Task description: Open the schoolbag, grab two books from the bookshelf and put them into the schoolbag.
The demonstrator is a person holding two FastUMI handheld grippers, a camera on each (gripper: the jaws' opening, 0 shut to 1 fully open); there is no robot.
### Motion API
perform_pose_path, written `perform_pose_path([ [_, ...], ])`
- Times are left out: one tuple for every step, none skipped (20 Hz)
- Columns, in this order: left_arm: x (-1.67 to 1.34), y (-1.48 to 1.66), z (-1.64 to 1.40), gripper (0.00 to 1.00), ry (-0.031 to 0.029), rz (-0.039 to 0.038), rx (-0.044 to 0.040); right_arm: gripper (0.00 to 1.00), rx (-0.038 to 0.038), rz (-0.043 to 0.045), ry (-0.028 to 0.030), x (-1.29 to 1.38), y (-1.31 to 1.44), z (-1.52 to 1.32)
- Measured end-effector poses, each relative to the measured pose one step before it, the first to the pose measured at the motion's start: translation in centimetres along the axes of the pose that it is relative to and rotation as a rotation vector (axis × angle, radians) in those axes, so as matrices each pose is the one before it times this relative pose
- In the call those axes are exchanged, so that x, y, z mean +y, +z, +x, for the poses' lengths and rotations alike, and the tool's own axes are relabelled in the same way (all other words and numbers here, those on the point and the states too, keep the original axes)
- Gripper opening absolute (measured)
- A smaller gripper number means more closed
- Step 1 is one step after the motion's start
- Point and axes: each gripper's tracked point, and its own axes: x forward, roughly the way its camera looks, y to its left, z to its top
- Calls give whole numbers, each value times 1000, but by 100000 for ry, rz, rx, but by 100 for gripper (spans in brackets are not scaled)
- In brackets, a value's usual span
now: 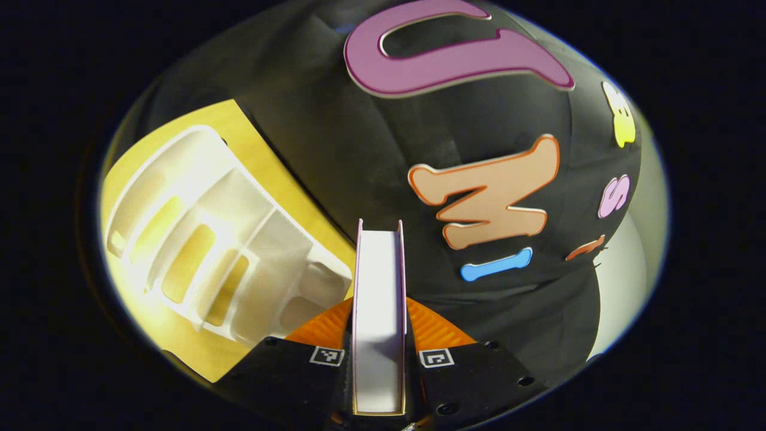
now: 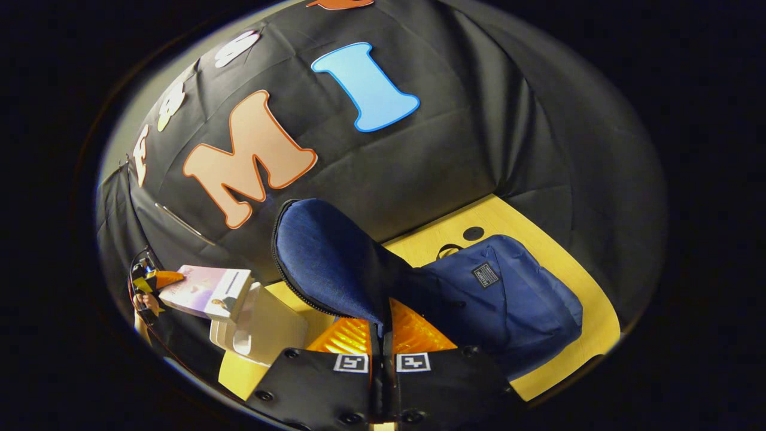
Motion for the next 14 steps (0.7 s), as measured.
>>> perform_pose_path([
  [-206, -1168, 1143, 31, -508, -646, 1916, 3, -188, 51, -13, -17, 0, -34],
  [79, -1097, 1244, 31, -455, -678, 1561, 3, 73, -22, 60, 8, 79, -4],
  [-22, -1315, 1391, 31, 32, -422, 1890, 3, 152, -176, -112, 23, 35, -6],
  [-163, -1097, 1063, 31, -68, -77, 1531, 3, 153, -43, 33, 23, 0, -68],
  [-150, -1221, 1312, 31, -306, -106, 1683, 4, -94, 9, 63, -98, 15, 11],
  [-216, -1440, 1498, 31, -310, -331, 1818, 4, -162, 5, 108, 43, 4, -24],
  [-119, -1100, 1280, 31, -20, -345, 1569, 3, 228, -428, 368, 109, 58, -9],
  [-32, -1159, 1554, 31, 104, -181, 1272, 3, 563, -839, 376, -5, -81, 14],
  [-71, -1168, 1277, 33, 51, 458, 1332, 3, 396, -1141, 327, 51, -43, 66],
  [101, -981, 1232, 31, 250, 1149, 943, 4, 31, -650, 284, 72, 85, 15],
  [101, -1083, 1146, 31, 423, 1109, 1282, 3, 63, -349, 292, -18, 150, -10],
  [-100, -1063, 1261, 34, 458, 342, 1677, 4, -28, -260, 142, -7, -12, -114],
  [-147, -1087, 1295, 31, 155, -633, 1820, 4, 98, -13, 283, -7, 97, 69],
  [-35, -1079, 1399, 31, -17, -1350, 1448, 4, -263, 140, 117, -12, 46, -4],
])
